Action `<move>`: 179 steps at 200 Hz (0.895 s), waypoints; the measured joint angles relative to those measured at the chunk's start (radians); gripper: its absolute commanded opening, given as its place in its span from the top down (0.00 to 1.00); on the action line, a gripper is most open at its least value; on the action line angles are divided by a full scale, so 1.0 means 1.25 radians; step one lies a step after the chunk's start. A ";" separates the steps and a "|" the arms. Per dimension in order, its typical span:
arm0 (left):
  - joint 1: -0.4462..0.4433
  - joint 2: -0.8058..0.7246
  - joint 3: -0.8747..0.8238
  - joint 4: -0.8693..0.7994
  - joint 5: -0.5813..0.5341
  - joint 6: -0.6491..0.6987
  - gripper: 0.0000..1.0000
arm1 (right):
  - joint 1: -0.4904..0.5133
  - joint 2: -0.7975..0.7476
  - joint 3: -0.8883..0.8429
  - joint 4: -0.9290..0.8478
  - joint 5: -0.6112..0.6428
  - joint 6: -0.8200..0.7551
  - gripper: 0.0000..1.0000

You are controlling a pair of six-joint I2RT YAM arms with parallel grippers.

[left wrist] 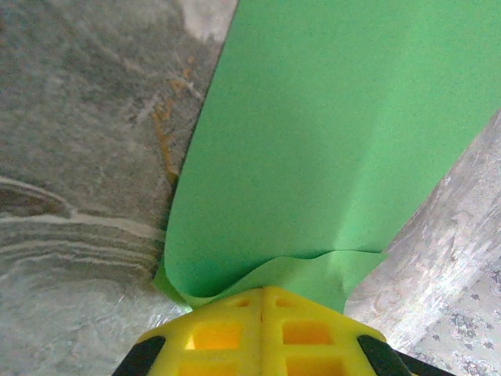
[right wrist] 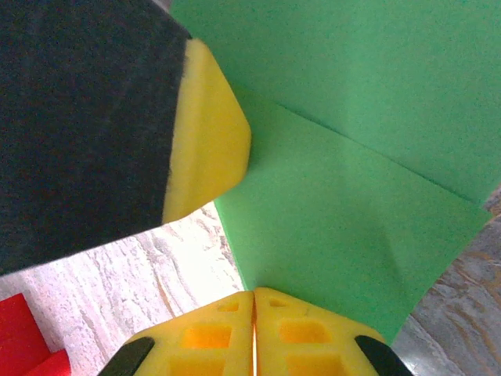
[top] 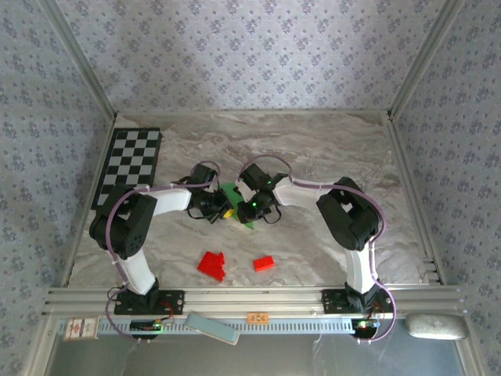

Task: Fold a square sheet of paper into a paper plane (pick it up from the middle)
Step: Third fold the triangle at the center of the table.

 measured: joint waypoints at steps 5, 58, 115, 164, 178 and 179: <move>0.000 0.000 0.000 0.000 0.000 0.000 1.00 | 0.000 0.002 0.000 0.000 0.000 0.000 0.90; 0.000 0.001 0.000 0.000 0.000 0.000 1.00 | 0.000 0.007 0.000 -0.003 0.008 -0.001 0.90; 0.002 0.001 0.000 -0.002 0.000 0.004 1.00 | 0.000 0.007 0.002 -0.012 0.006 -0.025 0.90; 0.007 0.005 0.001 -0.002 0.005 0.010 1.00 | -0.010 0.004 -0.005 -0.026 -0.011 -0.043 0.89; 0.007 0.006 0.002 -0.004 0.009 0.013 1.00 | -0.011 -0.002 -0.012 -0.030 -0.013 -0.043 0.89; 0.007 0.006 0.002 -0.004 0.009 0.013 1.00 | -0.011 -0.003 -0.013 -0.031 -0.013 -0.043 0.89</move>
